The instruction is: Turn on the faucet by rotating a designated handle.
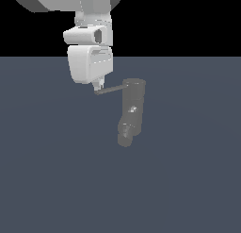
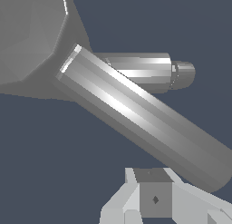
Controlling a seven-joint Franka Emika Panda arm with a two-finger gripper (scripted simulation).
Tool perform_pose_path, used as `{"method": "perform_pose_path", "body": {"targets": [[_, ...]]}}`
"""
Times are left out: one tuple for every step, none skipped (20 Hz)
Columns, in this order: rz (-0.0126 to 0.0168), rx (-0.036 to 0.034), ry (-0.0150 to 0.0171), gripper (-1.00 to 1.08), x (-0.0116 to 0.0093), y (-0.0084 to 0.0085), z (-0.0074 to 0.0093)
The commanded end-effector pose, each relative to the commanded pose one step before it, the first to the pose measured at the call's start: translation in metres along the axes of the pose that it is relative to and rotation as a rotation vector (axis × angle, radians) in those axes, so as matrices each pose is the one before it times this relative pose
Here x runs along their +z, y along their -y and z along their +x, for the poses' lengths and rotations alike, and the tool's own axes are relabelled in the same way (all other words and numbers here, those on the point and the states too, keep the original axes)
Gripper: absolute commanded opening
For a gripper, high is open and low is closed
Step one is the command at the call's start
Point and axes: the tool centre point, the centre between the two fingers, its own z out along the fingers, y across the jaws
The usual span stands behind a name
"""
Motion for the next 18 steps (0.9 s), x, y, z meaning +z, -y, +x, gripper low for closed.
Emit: {"method": "perform_pose_path", "body": {"targets": [[-0.00211, 0.00644, -0.00238, -1.0, -0.00003, -0.0059, 0.00983], [0.0, 0.0, 0.0, -1.0, -0.00005, -0.00233, 0.00228], [-0.00014, -0.00047, 0.0, -1.0, 0.00002, -0.00238, 0.00206], [-0.00014, -0.00047, 0.0, -1.0, 0.00002, -0.00238, 0.00206], [0.0, 0.0, 0.0, -1.0, -0.00005, -0.00234, 0.00229], [-0.00014, -0.00047, 0.0, -1.0, 0.00002, -0.00239, 0.00208], [0.0, 0.0, 0.0, -1.0, -0.00005, -0.00235, 0.0023], [-0.00014, -0.00047, 0.0, -1.0, 0.00002, -0.0024, 0.00209], [0.0, 0.0, 0.0, -1.0, -0.00005, -0.00236, 0.00231], [-0.00014, -0.00047, 0.00001, -1.0, 0.00001, -0.0024, 0.0021], [-0.00014, -0.00047, 0.00001, -1.0, 0.00001, -0.00241, 0.0021], [0.0, 0.0, 0.0, -1.0, -0.00005, -0.00237, 0.00232], [-0.00014, -0.00047, 0.00001, -1.0, 0.00001, -0.00242, 0.00212], [0.0, 0.0, 0.0, -1.0, -0.00006, -0.00238, 0.00233], [-0.0002, -0.00066, 0.00001, -1.0, 0.00003, -0.00244, 0.00205], [0.0, 0.0, 0.0, -1.0, -0.00006, -0.00239, 0.00235], [-0.00014, -0.00047, 0.0, -1.0, 0.0, -0.00243, 0.00215], [0.0, 0.0, 0.0, -1.0, 0.0, 0.0, 0.0]]}}
